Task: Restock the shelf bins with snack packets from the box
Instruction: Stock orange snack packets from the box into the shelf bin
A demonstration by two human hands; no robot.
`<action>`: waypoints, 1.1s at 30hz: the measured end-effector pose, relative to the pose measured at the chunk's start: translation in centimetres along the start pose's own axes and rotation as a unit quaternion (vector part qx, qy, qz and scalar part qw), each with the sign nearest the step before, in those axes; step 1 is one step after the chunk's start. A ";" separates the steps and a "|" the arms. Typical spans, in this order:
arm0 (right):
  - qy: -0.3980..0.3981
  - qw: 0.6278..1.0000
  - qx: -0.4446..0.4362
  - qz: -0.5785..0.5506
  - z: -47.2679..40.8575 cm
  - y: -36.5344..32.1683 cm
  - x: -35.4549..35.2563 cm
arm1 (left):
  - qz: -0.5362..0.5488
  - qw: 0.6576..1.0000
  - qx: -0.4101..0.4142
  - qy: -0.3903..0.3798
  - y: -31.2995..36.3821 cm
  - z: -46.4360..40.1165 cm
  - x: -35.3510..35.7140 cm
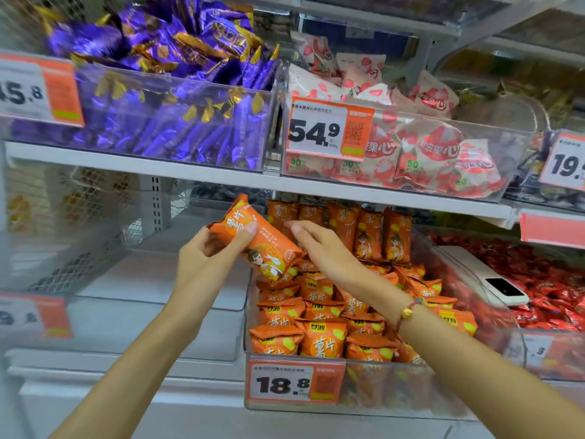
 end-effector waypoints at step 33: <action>0.123 0.971 0.202 -0.019 -1.8 3.8 0.5 | -0.230 0.963 0.021 -0.142 -4.9 0.0 1.7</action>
Point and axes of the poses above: each hand's wrist, its own z-axis away from the middle knuckle, its own x-axis out of the palm, y = z × x, the point moved 10 cm from there along -z, towards the middle knuckle, and after that the axes turned 6 degrees about -z, right-handed, at the moved point
